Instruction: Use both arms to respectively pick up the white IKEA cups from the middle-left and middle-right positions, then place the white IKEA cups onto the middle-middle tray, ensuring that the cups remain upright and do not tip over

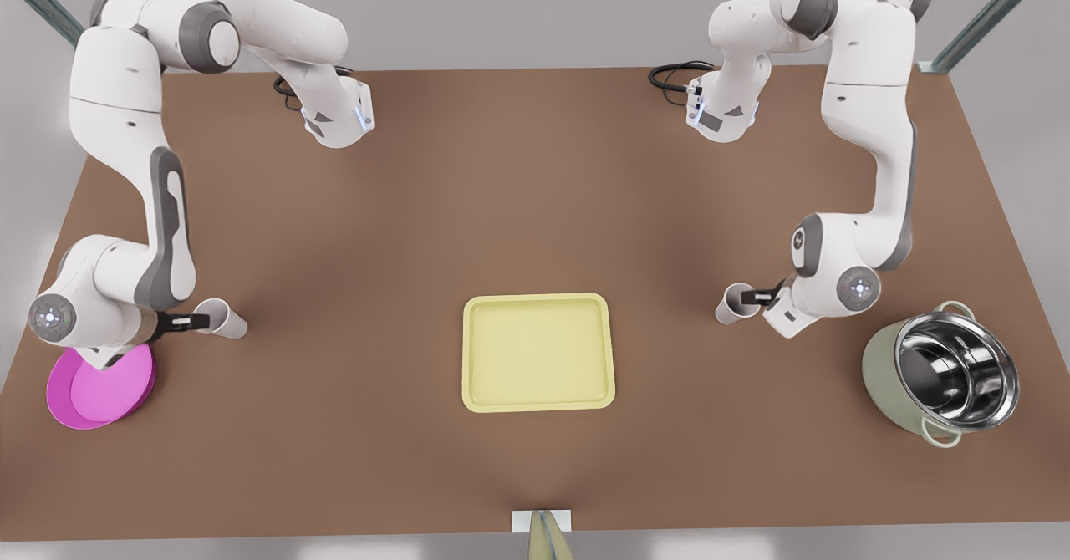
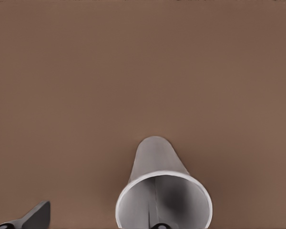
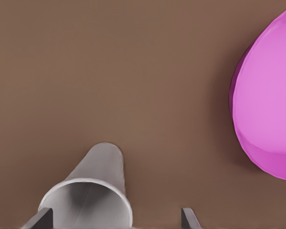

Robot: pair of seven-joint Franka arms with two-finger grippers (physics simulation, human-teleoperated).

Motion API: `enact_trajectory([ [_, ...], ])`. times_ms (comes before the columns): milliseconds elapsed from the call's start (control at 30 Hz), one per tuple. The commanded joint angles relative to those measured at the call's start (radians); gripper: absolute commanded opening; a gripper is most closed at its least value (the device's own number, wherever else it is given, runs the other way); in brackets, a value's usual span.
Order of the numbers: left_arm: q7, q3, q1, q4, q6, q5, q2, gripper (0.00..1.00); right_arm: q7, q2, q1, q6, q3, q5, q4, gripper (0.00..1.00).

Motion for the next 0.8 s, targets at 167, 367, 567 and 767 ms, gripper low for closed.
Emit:
enact_trajectory([
  [167,0.005,0.000,-0.008,-0.040,0.105,-0.007,0.009,0.74,-0.201,-0.004,-0.039,0.151,0.000,0.011,-0.103,1.00],
  [367,-0.056,0.000,-0.034,-0.035,0.094,-0.059,0.008,0.31,-0.198,0.030,-0.045,0.171,0.000,0.011,-0.114,0.98],
  [567,-0.259,-0.049,-0.070,0.055,-0.002,-0.058,-0.011,0.21,-0.182,0.038,-0.033,0.170,0.006,0.009,-0.108,0.21],
  [767,-0.782,-0.219,-0.187,0.443,-0.096,-0.121,0.219,0.21,-0.190,0.027,0.025,0.079,0.073,0.152,-0.048,0.21],
])
